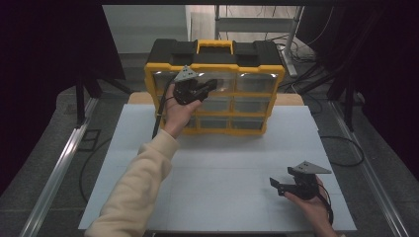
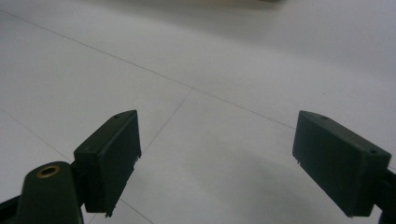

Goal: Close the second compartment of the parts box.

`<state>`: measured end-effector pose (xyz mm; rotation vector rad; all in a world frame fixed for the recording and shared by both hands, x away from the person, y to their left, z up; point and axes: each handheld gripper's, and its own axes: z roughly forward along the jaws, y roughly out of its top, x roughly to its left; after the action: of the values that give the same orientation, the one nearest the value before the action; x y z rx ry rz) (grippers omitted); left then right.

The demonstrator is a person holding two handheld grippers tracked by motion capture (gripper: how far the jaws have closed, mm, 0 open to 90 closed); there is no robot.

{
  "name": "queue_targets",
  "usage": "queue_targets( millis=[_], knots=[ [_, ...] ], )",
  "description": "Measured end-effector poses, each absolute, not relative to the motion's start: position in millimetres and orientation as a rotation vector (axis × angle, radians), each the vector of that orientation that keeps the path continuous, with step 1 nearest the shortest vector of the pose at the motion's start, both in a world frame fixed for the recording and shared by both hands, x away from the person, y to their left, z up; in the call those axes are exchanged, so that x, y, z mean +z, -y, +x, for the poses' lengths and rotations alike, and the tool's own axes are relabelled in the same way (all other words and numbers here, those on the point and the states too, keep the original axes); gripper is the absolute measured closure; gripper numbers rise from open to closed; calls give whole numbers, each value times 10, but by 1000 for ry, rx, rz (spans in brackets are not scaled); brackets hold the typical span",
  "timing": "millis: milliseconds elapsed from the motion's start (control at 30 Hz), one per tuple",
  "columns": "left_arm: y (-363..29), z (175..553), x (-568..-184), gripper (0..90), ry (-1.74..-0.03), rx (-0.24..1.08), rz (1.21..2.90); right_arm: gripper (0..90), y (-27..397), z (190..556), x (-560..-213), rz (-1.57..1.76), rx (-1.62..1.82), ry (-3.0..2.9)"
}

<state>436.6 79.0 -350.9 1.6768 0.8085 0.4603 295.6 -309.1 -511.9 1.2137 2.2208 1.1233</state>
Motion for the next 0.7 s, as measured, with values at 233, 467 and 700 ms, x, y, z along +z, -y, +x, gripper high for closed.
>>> queue_targets(
  millis=[233, 467, 700],
  knots=[
    [-780, 4387, -3511, 884, -814, 467, 1673, 155, 3095, 2957, -5118, 1215, 1124, -2220],
    [-782, 4400, -3525, 884, -815, 464, 1663, 155, 3096, 2960, -5119, 1215, 1126, -2222],
    [-834, 4334, -3526, 883, -799, 471, 1671, 155, 3098, 2960, -5118, 1214, 1132, -2224]
  ],
)
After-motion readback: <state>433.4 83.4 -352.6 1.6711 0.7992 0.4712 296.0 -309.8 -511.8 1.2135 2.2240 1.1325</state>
